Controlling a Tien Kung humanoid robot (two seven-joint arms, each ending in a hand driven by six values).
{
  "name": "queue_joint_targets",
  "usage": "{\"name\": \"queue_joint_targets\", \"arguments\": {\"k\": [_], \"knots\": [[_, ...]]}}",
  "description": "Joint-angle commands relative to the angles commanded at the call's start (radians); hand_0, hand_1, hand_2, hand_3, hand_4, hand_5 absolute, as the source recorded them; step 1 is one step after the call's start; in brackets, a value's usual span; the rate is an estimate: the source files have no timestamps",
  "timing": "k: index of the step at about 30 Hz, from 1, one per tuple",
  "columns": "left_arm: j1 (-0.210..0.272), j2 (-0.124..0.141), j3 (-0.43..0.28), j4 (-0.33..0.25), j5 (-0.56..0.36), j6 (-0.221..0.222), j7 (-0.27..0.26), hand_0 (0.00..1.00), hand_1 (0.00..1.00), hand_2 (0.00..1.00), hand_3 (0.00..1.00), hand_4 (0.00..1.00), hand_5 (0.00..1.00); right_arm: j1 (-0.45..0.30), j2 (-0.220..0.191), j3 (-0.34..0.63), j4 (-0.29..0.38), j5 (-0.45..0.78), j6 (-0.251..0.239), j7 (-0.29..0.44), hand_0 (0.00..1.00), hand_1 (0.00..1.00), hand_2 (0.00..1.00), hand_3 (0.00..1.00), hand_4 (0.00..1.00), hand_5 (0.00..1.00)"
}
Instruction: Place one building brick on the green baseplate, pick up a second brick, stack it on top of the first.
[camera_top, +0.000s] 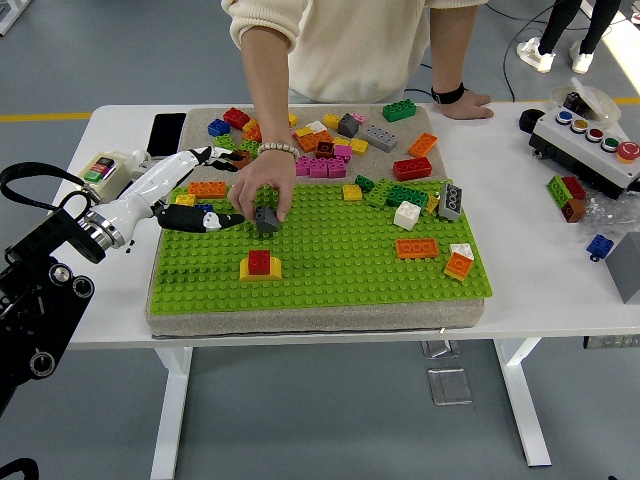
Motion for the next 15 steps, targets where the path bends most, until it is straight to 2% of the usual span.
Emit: {"name": "queue_joint_targets", "arguments": {"k": [2, 3, 11, 14, 15], "knots": [[0.0, 0.0, 0.0, 0.0, -0.005, 0.007, -0.001, 0.738, 0.704, 0.636, 0.61, 0.663, 0.14, 0.0, 0.001, -0.001, 0.0, 0.0, 0.0, -0.001, 0.735, 0.637, 0.686, 0.621, 0.92, 0.478], [0.001, 0.0, -0.001, 0.0, -0.007, 0.009, -0.003, 0.684, 0.649, 0.598, 0.559, 0.541, 0.05, -0.001, 0.001, -0.002, 0.0, 0.0, -0.001, -0.001, 0.735, 0.637, 0.686, 0.619, 0.919, 0.477], [-0.001, -0.002, -0.001, 0.002, -0.015, 0.017, -0.007, 0.663, 0.64, 0.594, 0.554, 0.554, 0.044, -0.001, 0.002, -0.005, 0.0, -0.001, -0.002, -0.003, 0.735, 0.637, 0.686, 0.62, 0.919, 0.476], [-0.002, -0.001, -0.008, 0.002, -0.013, 0.002, -0.009, 0.663, 0.64, 0.594, 0.554, 0.554, 0.044, -0.001, 0.002, -0.004, 0.0, -0.001, -0.002, -0.004, 0.735, 0.637, 0.686, 0.62, 0.919, 0.476], [-0.002, -0.001, -0.009, 0.002, -0.013, -0.001, -0.01, 0.685, 0.656, 0.607, 0.572, 0.591, 0.057, -0.001, 0.002, -0.004, 0.0, -0.001, -0.002, -0.004, 0.735, 0.637, 0.686, 0.619, 0.919, 0.476]]}}
